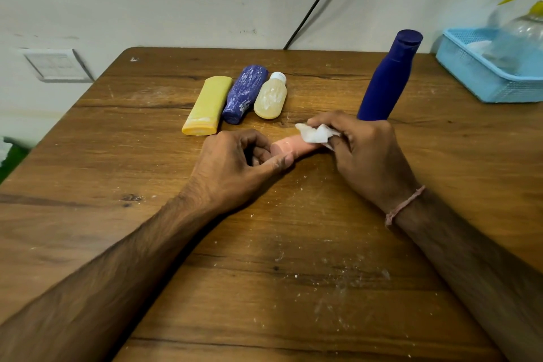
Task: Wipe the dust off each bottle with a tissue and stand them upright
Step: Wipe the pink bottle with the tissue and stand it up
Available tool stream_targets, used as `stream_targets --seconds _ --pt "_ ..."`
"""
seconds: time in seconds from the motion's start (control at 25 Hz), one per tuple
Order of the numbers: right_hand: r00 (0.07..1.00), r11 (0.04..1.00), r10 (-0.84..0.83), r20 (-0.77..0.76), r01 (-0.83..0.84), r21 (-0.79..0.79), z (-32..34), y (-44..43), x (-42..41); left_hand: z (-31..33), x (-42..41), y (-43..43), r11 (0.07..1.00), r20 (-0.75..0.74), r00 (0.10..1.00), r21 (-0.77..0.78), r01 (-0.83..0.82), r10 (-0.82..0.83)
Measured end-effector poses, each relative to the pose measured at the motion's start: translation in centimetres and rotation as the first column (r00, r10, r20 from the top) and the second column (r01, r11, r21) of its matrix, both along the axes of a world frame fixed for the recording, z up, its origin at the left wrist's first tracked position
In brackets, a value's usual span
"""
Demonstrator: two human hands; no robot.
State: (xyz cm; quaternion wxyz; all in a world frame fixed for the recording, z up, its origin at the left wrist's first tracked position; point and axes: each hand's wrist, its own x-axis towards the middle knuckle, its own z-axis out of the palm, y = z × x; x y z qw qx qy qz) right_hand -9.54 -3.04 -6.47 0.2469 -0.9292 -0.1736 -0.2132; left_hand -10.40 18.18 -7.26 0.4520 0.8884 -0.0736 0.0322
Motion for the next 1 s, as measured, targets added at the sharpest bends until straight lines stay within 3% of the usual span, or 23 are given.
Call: stream_targets --seconds 0.12,0.24,0.32,0.4,0.48,0.6,0.76,1.0 --pt "1.0 1.0 -0.02 -0.002 0.02 0.007 -0.1 0.2 -0.2 0.1 -0.1 -0.1 1.0 0.007 1.0 0.011 0.004 -0.004" --pt "0.965 0.964 0.264 -0.004 -0.264 -0.015 -0.2 1.1 -0.9 0.1 -0.3 -0.2 0.999 0.011 1.0 -0.033 0.003 -0.002" --pt "0.936 0.936 0.351 -0.018 -0.351 -0.023 -0.1 1.3 -0.9 0.0 -0.4 -0.2 0.999 0.032 0.999 -0.042 -0.003 0.004" --pt "0.964 0.964 0.264 -0.009 -0.264 -0.028 0.1 0.9 -0.6 0.1 -0.5 -0.3 0.998 0.049 0.999 -0.055 -0.008 0.01" --pt "0.998 0.999 0.042 -0.051 -0.042 -0.004 0.2 0.4 -0.2 0.1 -0.5 -0.3 0.999 0.052 0.998 -0.043 -0.017 0.02" --pt "0.966 0.977 -0.211 -0.147 0.212 -0.011 0.2 -0.6 0.4 0.2 -0.5 -0.2 0.999 0.065 0.997 -0.001 -0.043 0.043" --pt "0.966 0.97 -0.217 -0.143 0.229 0.079 0.2 -0.8 0.3 0.1 -0.1 0.0 0.996 0.052 0.996 0.053 -0.072 0.07" --pt "0.993 0.99 -0.092 0.076 0.083 0.115 -0.2 -0.5 -0.1 -0.2 0.1 0.2 0.995 0.05 0.996 0.057 -0.079 0.076"
